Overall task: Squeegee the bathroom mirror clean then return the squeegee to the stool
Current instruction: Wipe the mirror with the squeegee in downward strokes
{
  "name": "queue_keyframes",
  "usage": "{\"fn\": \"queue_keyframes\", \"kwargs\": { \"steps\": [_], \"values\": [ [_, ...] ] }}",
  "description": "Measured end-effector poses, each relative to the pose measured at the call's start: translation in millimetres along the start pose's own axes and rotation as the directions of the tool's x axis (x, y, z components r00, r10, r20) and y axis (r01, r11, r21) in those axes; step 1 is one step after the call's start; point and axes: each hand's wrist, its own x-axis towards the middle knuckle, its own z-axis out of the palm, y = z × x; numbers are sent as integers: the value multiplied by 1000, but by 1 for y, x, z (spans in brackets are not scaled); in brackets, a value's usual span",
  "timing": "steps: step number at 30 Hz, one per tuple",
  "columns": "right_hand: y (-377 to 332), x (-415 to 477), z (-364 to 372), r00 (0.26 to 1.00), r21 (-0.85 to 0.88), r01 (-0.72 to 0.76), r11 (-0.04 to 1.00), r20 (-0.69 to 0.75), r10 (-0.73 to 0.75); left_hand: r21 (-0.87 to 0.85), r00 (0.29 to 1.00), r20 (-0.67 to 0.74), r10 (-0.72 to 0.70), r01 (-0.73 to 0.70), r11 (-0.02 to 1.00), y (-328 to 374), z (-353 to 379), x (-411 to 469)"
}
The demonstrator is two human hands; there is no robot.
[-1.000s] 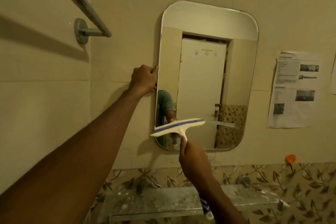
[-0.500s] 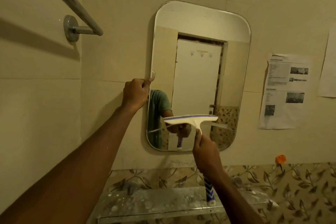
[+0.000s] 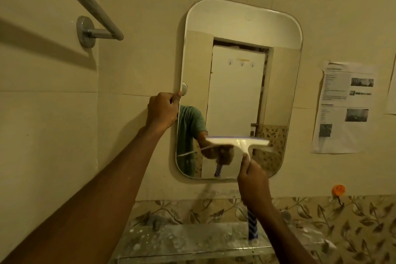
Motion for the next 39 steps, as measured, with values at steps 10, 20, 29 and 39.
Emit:
{"fn": "queue_keyframes", "kwargs": {
  "steps": [10,20,29,39],
  "values": [
    [-29,92,-70,992,68,76,995,-106,-69,8,1000,-8,-2,2,1000,3,-2,-4],
    [-10,43,-56,998,90,-60,994,14,59,-85,987,135,-83,95,992,9,-15,11],
    [-114,189,-137,979,26,123,992,-164,-117,-61,996,-87,-12,6,998,72,-37,64],
    [-103,191,-136,993,-76,118,990,-21,-120,-70,991,-120,-64,56,996,79,-18,91]
  ]
}}
